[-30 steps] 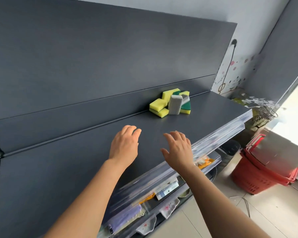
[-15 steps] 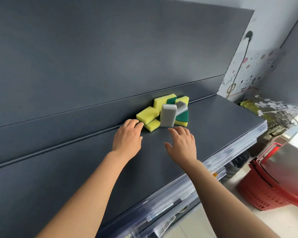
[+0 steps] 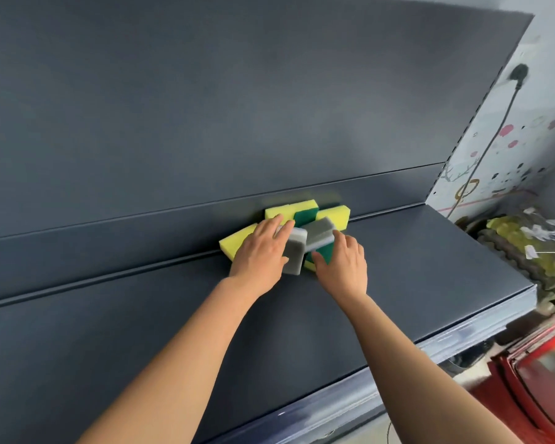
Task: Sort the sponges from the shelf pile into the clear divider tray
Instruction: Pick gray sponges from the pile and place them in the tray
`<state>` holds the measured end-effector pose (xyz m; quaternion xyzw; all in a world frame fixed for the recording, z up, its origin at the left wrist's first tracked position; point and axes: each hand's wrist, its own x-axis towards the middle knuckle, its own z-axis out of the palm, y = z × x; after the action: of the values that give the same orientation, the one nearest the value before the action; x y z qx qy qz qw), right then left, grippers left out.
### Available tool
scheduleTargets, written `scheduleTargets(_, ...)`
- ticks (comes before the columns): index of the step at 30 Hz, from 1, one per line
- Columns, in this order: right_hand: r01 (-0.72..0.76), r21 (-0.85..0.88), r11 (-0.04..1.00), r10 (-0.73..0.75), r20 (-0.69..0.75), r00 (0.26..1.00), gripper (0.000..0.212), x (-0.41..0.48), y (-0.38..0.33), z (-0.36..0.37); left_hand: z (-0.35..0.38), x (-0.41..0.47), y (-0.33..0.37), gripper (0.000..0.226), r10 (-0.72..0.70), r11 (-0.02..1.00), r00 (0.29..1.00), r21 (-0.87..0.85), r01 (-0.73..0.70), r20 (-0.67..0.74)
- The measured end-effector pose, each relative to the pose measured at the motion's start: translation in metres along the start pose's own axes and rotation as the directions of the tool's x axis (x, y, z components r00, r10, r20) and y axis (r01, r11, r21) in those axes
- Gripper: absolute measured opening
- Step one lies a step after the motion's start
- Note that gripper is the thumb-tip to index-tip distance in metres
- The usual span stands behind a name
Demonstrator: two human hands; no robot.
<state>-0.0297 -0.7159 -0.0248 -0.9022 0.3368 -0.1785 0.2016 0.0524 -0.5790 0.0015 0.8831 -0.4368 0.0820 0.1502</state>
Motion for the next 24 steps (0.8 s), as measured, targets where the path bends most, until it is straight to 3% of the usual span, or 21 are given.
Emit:
scheduleTargets(7, -0.113, 0.090, 0.989, 0.110, 0.040, 0.993, 0.062, 0.039, 0.004, 0.016, 0.016, 0.011, 0.003, 0.053, -0.059, 0.995, 0.998, -0.079, 0.056, -0.034)
scheduleTargets(12, -0.157, 0.259, 0.953, 0.163, -0.002, 0.987, 0.044, 0.052, 0.000, 0.021, 0.013, 0.014, 0.001, 0.045, -0.166, 0.961, 0.985, -0.233, 0.153, -0.041)
scheduleTargets(15, -0.201, 0.447, 0.871, 0.211, 0.028, 0.977, 0.031, 0.052, -0.005, 0.022, 0.008, 0.011, 0.001, 0.041, -0.235, 0.915, 0.972, -0.342, 0.215, -0.017)
scheduleTargets(19, -0.218, 0.610, 0.762, 0.248, 0.036, 0.968, 0.028, 0.042, -0.014, 0.015, 0.000, 0.000, -0.003, 0.039, -0.335, 0.826, 0.942, -0.479, 0.296, 0.006)
scheduleTargets(24, -0.092, 0.633, 0.768, 0.183, -0.080, 0.980, 0.022, 0.021, -0.025, 0.009, -0.011, -0.026, -0.015, 0.037, -0.459, 0.706, 0.888, -0.601, 0.375, 0.015)
